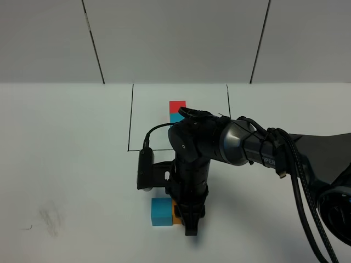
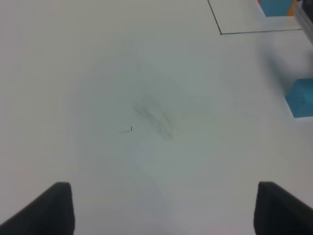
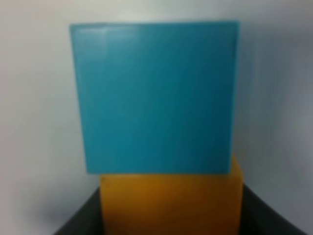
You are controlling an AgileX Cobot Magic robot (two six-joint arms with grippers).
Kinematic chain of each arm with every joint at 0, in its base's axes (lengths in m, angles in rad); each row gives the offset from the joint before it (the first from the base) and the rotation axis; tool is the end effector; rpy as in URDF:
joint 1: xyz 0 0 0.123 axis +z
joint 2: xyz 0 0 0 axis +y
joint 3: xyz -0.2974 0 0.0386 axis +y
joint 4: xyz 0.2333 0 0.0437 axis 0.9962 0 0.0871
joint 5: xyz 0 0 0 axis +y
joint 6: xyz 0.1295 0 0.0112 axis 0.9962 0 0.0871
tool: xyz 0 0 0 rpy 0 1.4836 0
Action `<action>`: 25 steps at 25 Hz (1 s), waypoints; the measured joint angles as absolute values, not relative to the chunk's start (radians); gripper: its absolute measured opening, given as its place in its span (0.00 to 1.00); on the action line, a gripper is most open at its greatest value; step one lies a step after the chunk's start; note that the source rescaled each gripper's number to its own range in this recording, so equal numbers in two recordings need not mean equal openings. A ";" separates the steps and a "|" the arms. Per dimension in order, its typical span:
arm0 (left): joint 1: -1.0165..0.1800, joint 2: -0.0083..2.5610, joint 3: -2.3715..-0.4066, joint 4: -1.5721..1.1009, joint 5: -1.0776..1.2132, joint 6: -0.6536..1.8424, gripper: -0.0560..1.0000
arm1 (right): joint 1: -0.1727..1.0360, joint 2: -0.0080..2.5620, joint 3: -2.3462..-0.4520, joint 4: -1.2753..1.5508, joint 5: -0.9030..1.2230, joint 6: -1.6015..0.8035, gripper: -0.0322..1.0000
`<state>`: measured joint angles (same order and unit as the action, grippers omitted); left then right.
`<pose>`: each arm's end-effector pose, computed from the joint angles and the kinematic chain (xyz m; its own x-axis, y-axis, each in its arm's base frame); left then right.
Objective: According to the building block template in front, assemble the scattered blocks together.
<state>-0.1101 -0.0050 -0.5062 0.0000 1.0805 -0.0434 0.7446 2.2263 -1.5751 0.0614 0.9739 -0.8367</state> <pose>-0.0004 0.0000 0.2520 -0.4652 0.0078 -0.8852 0.0898 0.9952 -0.0384 0.3104 0.2950 0.0988 -0.0235 -0.9979 -0.0599 -0.9997 0.0228 0.0110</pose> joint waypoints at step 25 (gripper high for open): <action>-0.110 -0.005 -0.506 0.000 1.080 -0.043 0.85 | 0.745 2.232 -1.574 0.090 1.004 -0.770 0.55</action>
